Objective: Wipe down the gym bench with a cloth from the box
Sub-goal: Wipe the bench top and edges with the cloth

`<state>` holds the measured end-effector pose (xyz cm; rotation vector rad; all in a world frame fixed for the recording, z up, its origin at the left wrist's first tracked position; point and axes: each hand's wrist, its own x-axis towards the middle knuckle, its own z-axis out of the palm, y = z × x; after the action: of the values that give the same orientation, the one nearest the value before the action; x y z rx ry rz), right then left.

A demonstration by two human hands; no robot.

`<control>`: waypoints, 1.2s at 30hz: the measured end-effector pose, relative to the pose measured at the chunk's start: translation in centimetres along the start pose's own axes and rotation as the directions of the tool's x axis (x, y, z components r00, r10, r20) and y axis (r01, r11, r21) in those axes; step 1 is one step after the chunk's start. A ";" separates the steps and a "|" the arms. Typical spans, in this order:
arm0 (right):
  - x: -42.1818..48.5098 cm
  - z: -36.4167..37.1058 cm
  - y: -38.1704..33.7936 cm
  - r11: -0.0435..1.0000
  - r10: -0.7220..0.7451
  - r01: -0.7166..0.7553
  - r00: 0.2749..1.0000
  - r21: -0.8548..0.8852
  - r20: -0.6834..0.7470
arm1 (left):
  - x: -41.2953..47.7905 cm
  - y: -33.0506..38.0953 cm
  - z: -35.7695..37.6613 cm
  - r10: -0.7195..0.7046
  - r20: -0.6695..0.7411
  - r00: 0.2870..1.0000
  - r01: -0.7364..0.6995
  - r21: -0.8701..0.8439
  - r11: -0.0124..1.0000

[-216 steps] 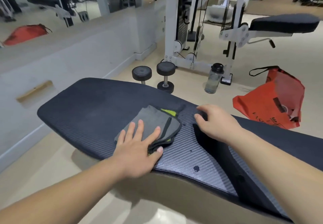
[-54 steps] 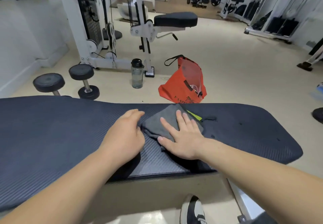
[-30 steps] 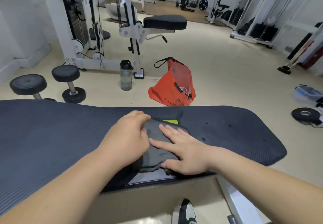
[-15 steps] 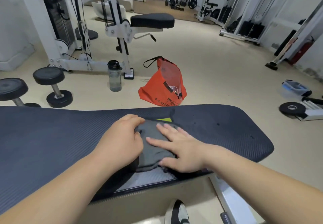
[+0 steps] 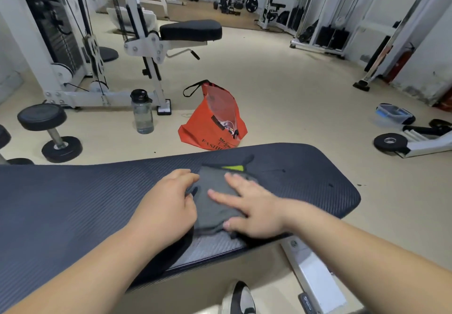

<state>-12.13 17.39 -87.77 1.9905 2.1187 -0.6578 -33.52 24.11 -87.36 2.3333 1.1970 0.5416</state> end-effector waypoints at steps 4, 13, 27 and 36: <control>1.7 -0.9 5.0 0.905 0.418 -0.397 0.897 0.155 -0.145 | 0.1 0.9 0.7 0.017 0.012 1.000 -0.017 -0.001 1.000; -0.7 1.1 0.2 0.996 -0.075 0.073 0.997 0.056 0.020 | 1.2 2.1 2.6 0.082 0.030 0.996 -0.083 0.020 0.996; -3.9 0.9 7.8 0.843 0.503 -0.474 0.862 0.252 -0.059 | 3.2 8.0 6.9 0.190 0.083 0.978 -0.186 -0.053 0.981; -5.5 0.1 16.1 0.635 0.758 -0.659 0.631 0.403 -0.163 | 4.2 8.0 7.6 0.190 0.075 0.979 -0.182 -0.104 0.978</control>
<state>4.12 12.63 -88.95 3.0086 1.1229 -0.5411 -21.99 21.78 -88.54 2.3736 0.8987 0.5455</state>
